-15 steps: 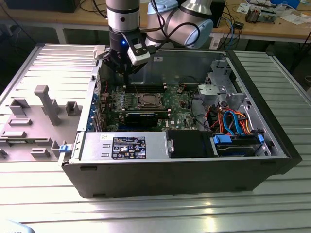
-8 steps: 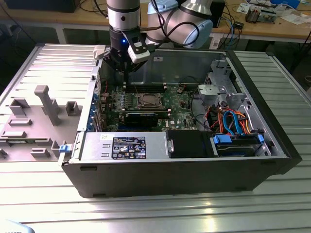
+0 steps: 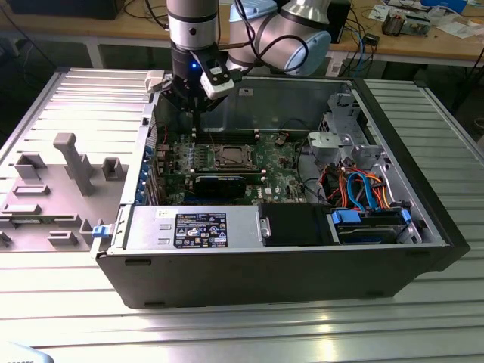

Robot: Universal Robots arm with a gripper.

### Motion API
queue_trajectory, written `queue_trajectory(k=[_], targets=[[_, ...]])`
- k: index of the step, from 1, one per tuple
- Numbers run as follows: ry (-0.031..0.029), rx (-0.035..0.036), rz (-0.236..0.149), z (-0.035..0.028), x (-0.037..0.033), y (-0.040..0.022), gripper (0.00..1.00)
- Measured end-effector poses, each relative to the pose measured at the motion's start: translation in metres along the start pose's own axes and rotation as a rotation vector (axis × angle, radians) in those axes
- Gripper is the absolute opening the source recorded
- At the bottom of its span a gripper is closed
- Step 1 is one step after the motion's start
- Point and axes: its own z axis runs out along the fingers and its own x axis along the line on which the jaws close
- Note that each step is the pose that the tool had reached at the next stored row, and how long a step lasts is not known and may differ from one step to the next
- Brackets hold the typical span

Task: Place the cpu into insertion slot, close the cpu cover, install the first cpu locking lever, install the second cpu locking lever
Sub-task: 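Install the first cpu locking lever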

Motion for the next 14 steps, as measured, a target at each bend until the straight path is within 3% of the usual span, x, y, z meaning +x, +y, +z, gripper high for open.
queue_trajectory(k=[4,14], targets=[[0.0003,0.0,-0.003,0.0012,-0.0015,0.0063,0.11],[0.0003,0.0,-0.005,0.0015,-0.0059,0.0068,0.11]])
